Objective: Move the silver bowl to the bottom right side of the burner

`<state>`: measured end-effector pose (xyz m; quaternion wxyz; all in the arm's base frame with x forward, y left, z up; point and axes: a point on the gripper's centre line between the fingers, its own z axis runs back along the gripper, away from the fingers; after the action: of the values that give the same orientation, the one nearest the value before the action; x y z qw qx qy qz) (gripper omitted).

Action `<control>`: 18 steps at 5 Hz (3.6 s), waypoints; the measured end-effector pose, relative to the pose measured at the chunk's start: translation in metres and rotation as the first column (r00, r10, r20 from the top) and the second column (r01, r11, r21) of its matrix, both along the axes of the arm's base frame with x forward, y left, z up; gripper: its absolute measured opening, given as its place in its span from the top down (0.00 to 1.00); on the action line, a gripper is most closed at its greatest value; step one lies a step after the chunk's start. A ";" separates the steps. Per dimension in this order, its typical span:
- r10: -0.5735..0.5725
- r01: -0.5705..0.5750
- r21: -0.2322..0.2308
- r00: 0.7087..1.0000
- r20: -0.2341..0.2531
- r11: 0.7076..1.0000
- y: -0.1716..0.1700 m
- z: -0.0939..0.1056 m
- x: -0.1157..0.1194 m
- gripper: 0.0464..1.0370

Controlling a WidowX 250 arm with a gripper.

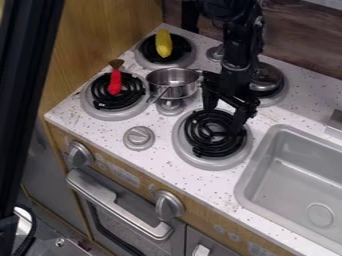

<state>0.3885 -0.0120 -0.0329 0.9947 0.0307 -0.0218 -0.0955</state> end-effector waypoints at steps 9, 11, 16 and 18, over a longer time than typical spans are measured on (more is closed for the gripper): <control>0.261 -0.247 -0.123 0.960 0.107 0.961 0.094 0.029 0.039 0.04; 0.263 -0.261 -0.131 0.965 0.000 0.956 0.084 -0.005 0.027 0.09; 0.227 -0.224 -0.118 0.974 0.011 0.967 0.080 -0.013 0.021 0.96; 0.171 -0.151 -0.178 0.980 0.100 0.972 0.060 0.015 -0.003 0.98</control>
<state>0.3854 0.0478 -0.0178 0.9953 -0.0469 -0.0843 -0.0102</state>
